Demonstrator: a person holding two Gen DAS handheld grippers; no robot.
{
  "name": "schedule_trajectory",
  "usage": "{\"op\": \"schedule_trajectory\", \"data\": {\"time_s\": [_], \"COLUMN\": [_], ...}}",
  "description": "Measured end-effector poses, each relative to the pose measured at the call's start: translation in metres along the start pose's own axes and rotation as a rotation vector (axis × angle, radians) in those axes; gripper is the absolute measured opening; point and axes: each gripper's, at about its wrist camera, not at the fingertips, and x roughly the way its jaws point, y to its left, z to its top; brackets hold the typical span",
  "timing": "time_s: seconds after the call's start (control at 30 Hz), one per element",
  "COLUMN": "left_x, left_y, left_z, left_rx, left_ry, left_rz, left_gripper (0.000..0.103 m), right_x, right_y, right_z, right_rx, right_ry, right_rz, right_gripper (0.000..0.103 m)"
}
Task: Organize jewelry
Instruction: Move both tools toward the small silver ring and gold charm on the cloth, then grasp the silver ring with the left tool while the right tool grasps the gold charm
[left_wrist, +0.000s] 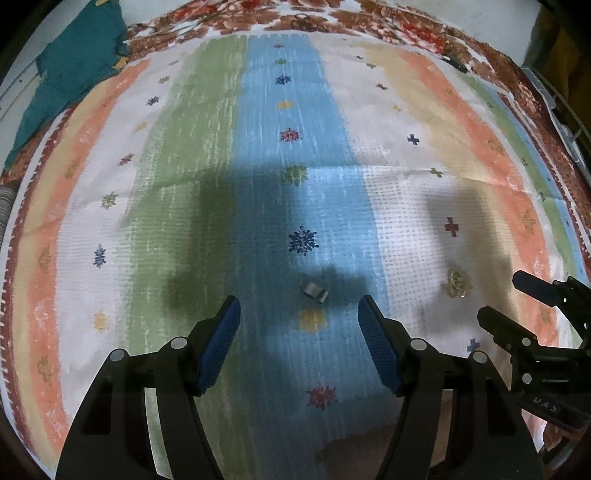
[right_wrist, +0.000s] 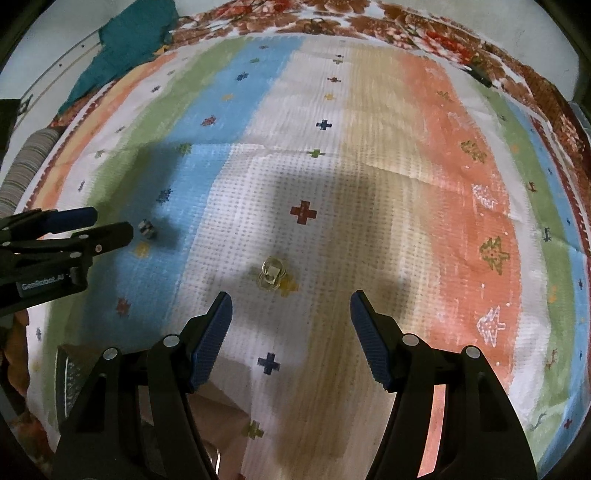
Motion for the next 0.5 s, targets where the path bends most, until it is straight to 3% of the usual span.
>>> {"op": "schedule_trajectory", "data": {"time_s": [0.27,0.5], "left_x": [0.020,0.032], "left_y": [0.000,0.000], "left_z": [0.008,0.006], "left_rx": [0.004,0.004], "left_ry": [0.034,0.065], "left_rz": [-0.016,-0.026], "left_gripper": [0.058,0.044], "right_x": [0.020,0.033], "right_y": [0.002,0.004], "right_z": [0.006,0.009], "right_rx": [0.001,-0.003], "right_ry": [0.034,0.063], "right_rz": [0.004,0.008], "right_gripper": [0.062,0.056]}}
